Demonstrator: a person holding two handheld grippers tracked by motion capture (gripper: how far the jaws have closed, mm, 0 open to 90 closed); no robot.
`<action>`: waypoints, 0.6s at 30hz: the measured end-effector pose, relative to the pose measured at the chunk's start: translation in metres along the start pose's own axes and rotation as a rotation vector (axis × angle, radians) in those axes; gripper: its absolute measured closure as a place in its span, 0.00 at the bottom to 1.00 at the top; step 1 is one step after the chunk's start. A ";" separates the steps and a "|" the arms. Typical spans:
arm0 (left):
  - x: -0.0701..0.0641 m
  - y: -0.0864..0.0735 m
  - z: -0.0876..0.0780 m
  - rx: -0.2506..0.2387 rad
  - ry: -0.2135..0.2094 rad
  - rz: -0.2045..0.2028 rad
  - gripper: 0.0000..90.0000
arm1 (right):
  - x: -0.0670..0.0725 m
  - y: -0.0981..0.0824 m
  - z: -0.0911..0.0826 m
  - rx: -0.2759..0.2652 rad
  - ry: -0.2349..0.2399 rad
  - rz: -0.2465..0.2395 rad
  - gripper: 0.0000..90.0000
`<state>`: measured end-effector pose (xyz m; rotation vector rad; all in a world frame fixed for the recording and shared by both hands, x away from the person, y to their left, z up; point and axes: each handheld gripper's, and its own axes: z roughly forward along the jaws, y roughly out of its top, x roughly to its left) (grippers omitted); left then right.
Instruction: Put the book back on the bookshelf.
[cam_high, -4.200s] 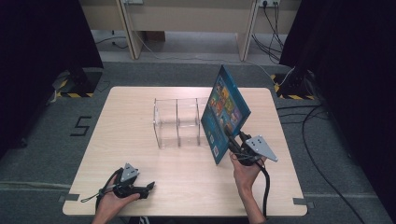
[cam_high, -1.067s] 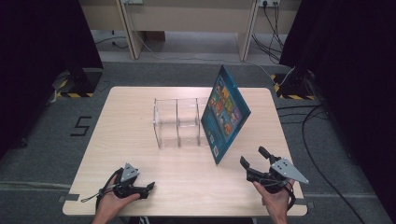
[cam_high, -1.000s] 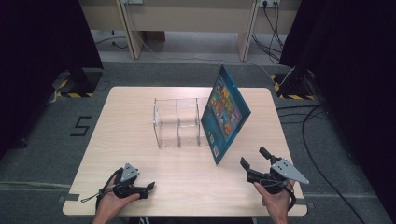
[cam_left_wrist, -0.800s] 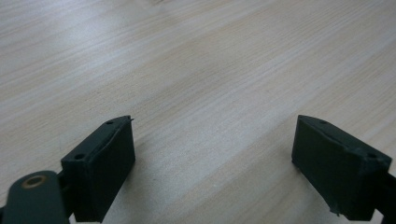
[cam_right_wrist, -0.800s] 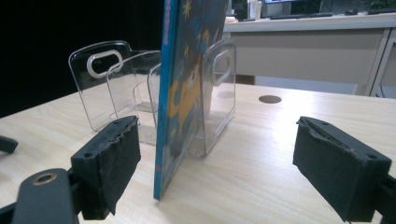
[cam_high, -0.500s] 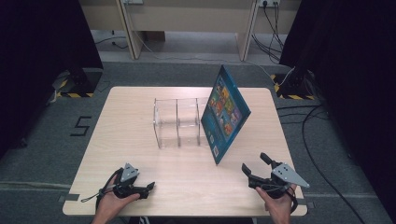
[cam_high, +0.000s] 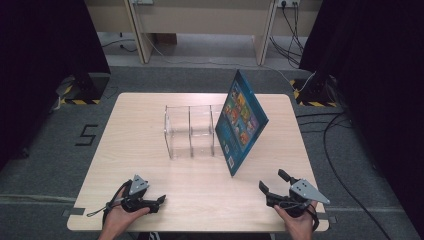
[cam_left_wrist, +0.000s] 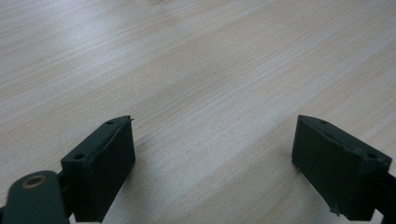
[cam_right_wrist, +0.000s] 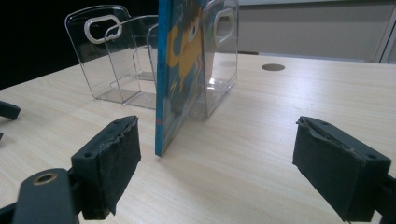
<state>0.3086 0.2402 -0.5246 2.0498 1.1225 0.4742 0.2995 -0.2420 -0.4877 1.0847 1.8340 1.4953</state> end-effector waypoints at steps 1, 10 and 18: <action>0.000 0.000 0.000 0.000 0.000 0.000 0.14 | 0.000 -0.001 0.000 0.005 0.000 -0.003 0.17; 0.000 0.000 0.000 0.000 0.000 0.000 0.14 | 0.001 -0.009 -0.005 0.045 0.006 0.004 0.17; 0.000 0.000 0.000 0.000 0.000 0.000 0.14 | 0.001 -0.018 -0.010 0.100 -0.003 0.000 0.18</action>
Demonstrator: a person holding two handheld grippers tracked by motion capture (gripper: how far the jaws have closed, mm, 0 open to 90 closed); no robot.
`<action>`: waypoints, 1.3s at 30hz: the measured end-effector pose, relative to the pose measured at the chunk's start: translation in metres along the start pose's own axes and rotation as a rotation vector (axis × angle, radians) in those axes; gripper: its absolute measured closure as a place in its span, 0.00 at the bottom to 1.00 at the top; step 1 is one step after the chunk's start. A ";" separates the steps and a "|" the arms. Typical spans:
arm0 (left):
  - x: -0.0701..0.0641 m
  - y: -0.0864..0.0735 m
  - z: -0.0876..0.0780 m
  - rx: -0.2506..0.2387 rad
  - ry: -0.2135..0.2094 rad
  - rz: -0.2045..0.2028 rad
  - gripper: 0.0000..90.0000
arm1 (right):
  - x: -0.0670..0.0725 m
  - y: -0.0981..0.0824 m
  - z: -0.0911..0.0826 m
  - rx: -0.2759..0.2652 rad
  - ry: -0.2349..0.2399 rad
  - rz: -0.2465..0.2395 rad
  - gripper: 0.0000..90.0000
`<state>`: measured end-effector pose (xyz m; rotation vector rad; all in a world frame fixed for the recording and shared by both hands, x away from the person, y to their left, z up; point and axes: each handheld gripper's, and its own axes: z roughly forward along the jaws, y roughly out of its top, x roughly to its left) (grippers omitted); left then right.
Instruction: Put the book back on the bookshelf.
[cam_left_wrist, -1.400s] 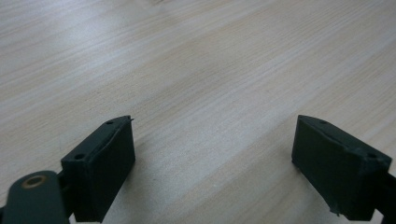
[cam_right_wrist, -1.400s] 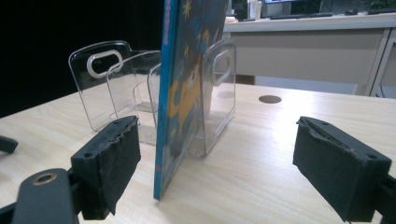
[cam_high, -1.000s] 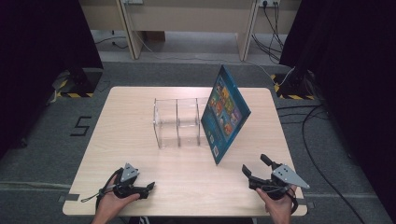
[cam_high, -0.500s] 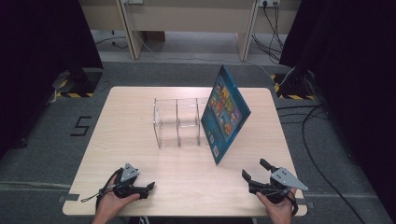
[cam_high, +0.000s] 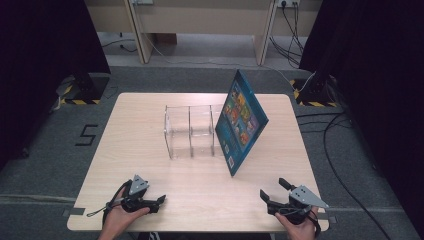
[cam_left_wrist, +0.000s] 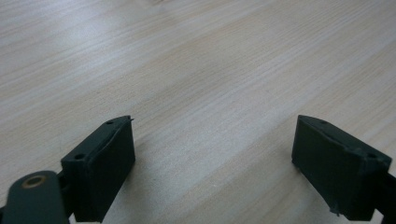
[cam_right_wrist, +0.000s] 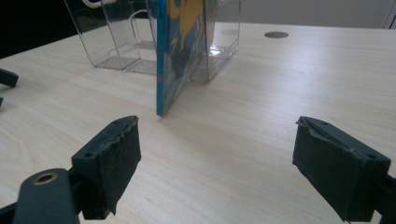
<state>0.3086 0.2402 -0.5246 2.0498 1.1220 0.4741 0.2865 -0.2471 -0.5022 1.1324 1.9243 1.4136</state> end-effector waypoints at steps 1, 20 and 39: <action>0.000 0.000 0.000 0.000 0.000 0.000 0.14 | 0.000 0.000 0.000 0.000 0.000 0.000 0.18; 0.000 0.000 0.000 0.000 0.000 0.000 0.14 | 0.007 -0.020 -0.001 0.127 0.002 -0.010 0.17; 0.000 0.000 0.000 0.001 -0.001 0.001 0.14 | 0.011 -0.034 -0.004 0.225 -0.045 -0.067 0.17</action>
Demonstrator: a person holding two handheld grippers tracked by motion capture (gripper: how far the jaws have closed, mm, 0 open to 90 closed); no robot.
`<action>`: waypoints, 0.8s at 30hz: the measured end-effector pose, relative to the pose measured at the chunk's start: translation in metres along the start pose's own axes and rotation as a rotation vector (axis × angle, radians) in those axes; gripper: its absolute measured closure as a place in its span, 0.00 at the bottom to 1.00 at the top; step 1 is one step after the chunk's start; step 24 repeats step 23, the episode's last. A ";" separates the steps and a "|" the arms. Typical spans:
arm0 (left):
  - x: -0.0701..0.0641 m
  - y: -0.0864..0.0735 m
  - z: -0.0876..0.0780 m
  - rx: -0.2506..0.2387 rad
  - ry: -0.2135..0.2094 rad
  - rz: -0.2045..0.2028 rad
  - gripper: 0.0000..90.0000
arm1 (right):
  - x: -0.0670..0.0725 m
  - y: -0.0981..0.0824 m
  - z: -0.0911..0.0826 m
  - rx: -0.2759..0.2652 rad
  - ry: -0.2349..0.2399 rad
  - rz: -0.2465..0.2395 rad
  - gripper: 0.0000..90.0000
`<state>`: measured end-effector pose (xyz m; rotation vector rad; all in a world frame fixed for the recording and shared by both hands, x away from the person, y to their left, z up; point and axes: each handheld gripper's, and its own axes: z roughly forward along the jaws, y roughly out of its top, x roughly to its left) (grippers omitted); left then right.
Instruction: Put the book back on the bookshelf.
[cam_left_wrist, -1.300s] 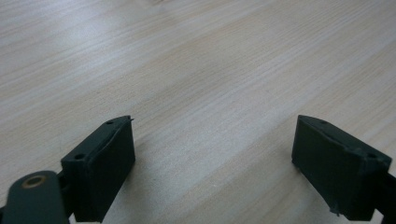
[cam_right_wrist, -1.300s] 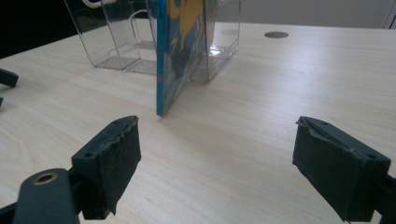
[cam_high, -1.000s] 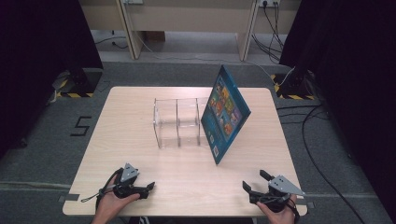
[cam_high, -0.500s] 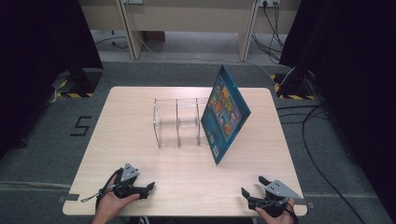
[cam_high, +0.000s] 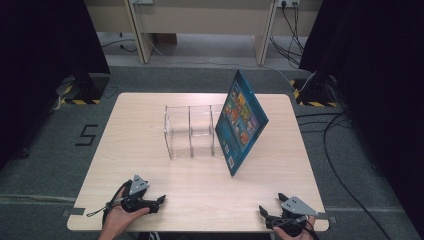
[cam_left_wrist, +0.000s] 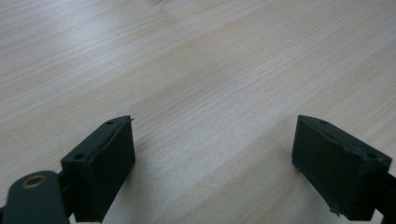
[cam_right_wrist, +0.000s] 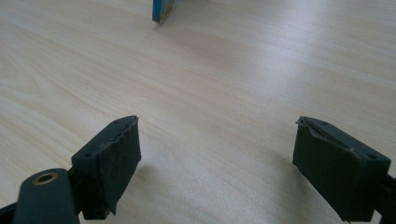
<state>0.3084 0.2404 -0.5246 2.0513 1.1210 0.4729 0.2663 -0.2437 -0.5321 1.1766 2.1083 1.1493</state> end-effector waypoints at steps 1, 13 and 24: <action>0.000 0.000 0.000 0.000 0.000 0.000 0.14 | 0.001 -0.002 0.001 0.016 0.001 -0.010 0.17; 0.000 0.000 0.000 0.001 -0.001 0.001 0.14 | 0.002 -0.005 0.000 -0.003 0.003 -0.009 0.17; 0.000 0.000 0.000 0.002 -0.001 0.002 0.14 | 0.001 -0.006 0.000 -0.011 0.005 -0.008 0.17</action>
